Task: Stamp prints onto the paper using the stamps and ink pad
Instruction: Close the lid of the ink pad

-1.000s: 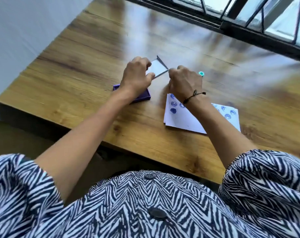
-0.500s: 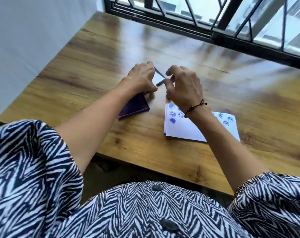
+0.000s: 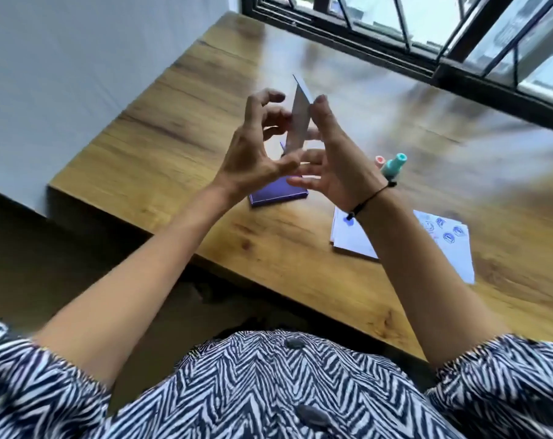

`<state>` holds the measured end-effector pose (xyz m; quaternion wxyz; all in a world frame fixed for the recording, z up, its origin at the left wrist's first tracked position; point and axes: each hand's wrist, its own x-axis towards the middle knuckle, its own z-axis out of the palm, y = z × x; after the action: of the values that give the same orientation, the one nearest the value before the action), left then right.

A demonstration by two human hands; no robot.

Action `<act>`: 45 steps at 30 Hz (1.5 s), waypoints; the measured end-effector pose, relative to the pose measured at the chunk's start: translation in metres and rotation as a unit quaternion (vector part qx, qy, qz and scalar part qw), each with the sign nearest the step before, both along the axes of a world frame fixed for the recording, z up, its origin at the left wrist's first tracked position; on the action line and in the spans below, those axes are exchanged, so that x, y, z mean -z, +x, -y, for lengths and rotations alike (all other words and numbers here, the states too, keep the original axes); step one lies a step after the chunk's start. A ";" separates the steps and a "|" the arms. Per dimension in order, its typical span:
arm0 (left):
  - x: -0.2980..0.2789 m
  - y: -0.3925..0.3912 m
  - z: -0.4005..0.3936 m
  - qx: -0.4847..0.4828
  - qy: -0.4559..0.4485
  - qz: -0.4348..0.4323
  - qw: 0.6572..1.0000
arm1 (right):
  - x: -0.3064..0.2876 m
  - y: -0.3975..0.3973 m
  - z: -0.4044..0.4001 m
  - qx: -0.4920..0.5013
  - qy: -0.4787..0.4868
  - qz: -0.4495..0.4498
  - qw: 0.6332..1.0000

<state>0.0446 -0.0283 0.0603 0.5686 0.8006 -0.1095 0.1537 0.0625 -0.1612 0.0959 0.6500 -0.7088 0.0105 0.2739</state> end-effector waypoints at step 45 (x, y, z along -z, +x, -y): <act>0.057 -0.045 -0.057 -0.013 0.245 -0.120 0.962 | 0.057 -0.039 -0.049 -0.105 -0.602 0.328 0.720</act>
<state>-0.0004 0.0285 0.0034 0.3618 0.9295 -0.0640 0.0323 0.0233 -0.1125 0.0389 0.0158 -0.9928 -0.1157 0.0266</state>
